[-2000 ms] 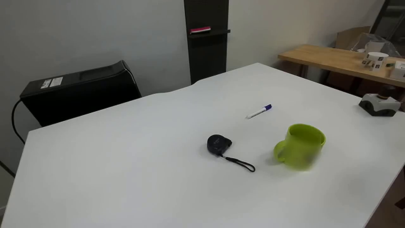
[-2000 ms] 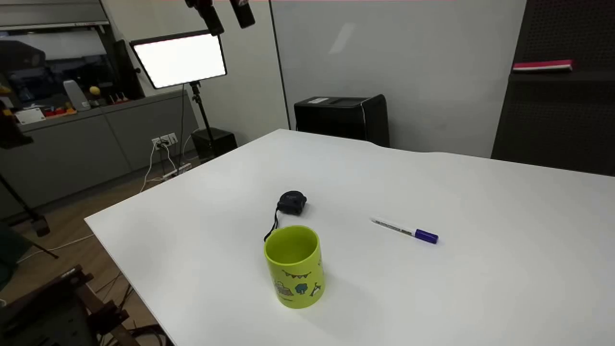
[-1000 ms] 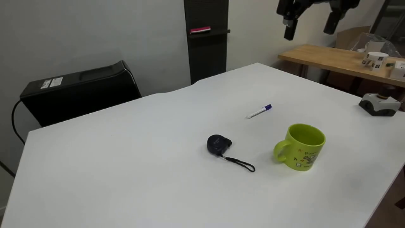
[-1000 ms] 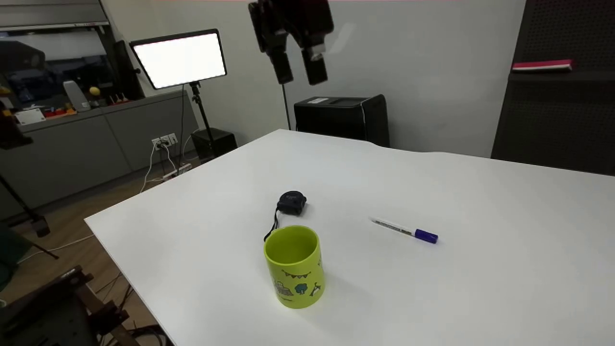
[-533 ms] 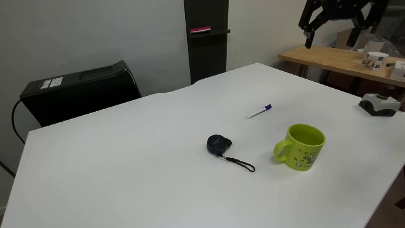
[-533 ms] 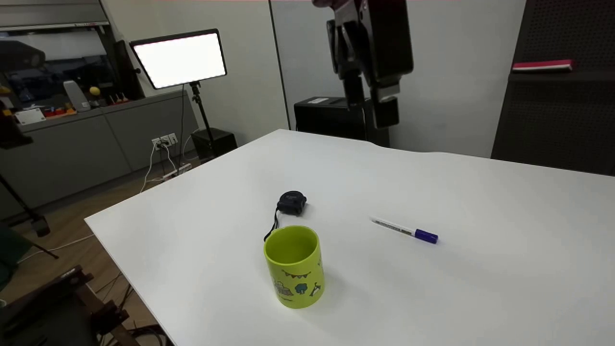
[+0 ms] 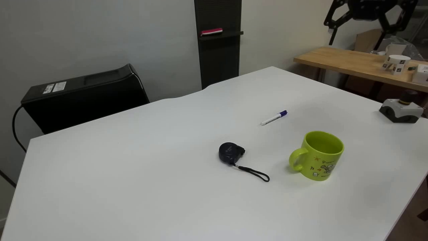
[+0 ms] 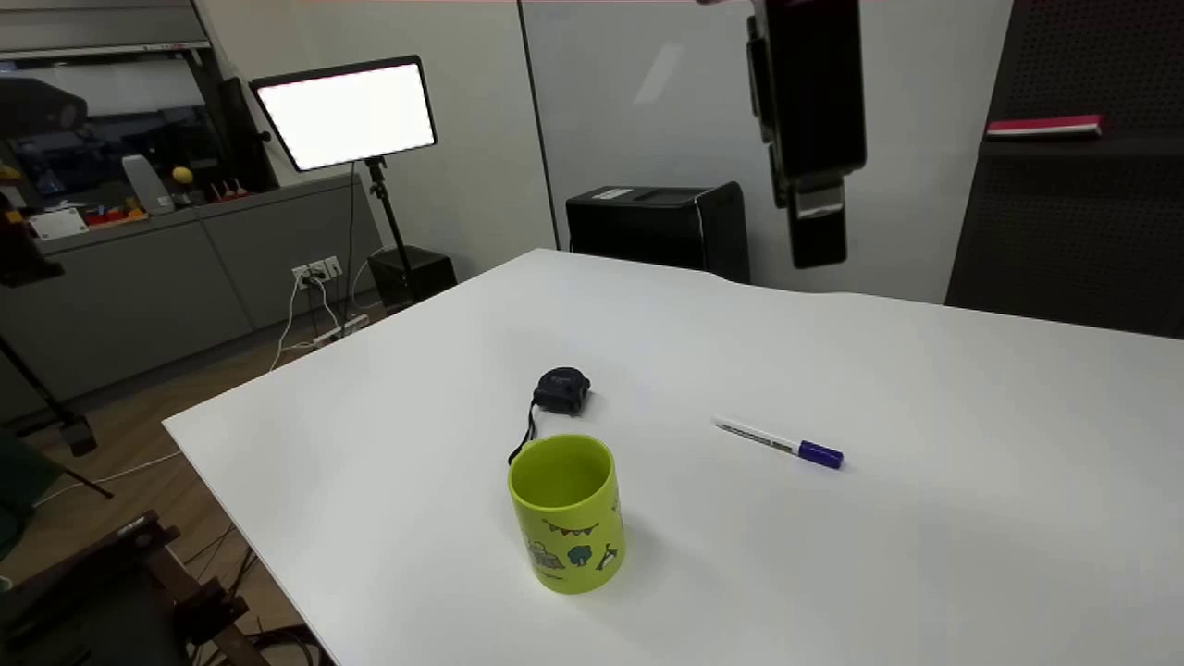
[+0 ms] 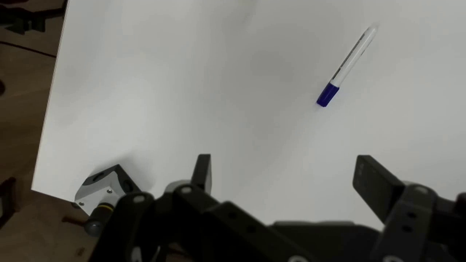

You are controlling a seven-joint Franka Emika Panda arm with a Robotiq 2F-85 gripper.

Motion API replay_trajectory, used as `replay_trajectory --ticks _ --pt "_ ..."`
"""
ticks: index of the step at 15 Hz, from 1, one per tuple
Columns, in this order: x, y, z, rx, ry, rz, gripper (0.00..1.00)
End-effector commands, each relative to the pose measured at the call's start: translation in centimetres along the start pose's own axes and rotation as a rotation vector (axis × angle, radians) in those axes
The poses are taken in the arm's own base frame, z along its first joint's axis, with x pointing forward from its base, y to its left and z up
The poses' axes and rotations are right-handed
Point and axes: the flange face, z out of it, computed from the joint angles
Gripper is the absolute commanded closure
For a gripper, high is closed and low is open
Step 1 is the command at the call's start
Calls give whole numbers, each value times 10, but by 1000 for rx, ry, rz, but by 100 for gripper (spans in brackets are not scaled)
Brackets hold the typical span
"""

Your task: Place the blue pen inside the yellow mug

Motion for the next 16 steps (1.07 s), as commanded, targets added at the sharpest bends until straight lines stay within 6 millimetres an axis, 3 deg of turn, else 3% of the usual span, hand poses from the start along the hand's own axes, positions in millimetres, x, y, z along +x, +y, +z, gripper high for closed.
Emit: replay_trajectory --ticks 1,14,16 --pt "3 1 2 -3 -2 30 0" --pt "6 -1 7 -6 -2 68 0" --pt "12 -4 17 -4 -34 72 0"
